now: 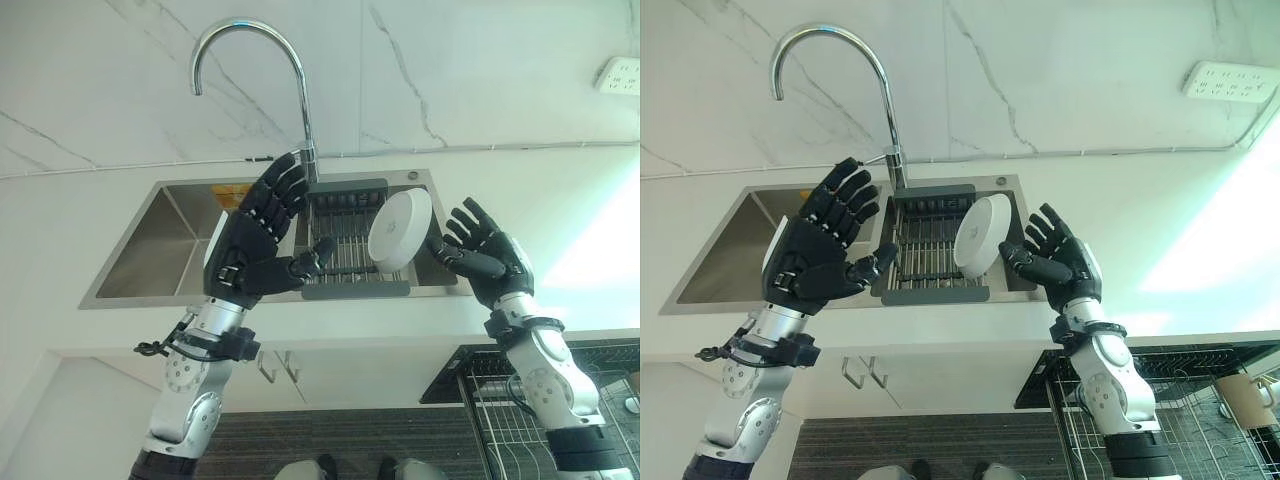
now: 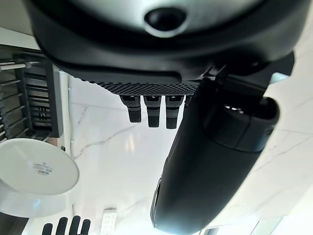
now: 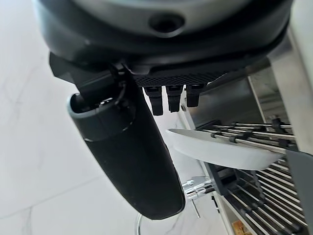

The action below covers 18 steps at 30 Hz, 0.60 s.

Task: Place the dishes in the dishwasher.

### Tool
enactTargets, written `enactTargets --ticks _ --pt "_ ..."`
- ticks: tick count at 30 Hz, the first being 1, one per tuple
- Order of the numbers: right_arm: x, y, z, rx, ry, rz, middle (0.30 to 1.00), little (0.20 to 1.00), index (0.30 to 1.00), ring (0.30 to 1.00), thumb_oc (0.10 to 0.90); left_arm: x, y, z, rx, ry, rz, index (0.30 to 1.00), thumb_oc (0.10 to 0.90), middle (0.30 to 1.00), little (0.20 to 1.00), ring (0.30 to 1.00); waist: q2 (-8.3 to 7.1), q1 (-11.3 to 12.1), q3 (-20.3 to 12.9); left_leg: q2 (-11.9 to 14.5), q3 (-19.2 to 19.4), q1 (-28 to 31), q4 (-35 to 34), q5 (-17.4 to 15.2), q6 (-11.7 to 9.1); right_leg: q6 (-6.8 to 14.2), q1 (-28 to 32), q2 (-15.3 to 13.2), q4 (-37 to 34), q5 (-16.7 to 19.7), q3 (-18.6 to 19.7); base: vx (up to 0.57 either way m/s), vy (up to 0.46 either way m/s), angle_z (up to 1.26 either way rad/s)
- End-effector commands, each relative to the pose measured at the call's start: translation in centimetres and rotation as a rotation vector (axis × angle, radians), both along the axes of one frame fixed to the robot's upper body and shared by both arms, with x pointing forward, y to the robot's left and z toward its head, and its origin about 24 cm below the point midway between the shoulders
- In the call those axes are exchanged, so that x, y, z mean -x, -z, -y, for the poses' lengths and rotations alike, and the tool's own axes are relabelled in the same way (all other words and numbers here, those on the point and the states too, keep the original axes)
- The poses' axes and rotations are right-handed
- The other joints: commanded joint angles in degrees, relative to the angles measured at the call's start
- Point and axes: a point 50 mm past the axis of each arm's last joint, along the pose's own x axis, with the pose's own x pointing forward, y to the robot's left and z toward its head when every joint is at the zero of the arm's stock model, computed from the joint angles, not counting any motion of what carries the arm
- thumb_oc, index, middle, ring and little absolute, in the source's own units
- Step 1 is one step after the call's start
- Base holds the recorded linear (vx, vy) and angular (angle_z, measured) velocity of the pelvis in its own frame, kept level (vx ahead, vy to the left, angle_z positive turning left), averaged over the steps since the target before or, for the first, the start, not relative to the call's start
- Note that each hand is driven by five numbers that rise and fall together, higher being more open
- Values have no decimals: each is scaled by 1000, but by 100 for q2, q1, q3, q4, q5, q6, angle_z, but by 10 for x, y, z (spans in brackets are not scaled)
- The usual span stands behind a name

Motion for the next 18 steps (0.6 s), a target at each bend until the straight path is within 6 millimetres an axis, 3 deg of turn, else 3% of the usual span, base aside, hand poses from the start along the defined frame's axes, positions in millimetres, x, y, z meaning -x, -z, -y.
enactTargets --ticks 1,18 --pt "-15 -40 1 -79 -9 178 900 900 900 900 800 2 -39 4 -4 18 224 900 800 900 900 900 -227 57 -471 183 -245 269 352 -1175 -297 552 511 -58 -406 -489 -28 0 0 0" --pt "-26 -29 -3 -111 -26 65 900 900 900 900 800 -2 -38 7 -9 20 198 900 800 900 900 900 -218 105 -441 179 -253 300 352 -1174 -302 550 578 -75 -406 -513 -77 0 2 1"
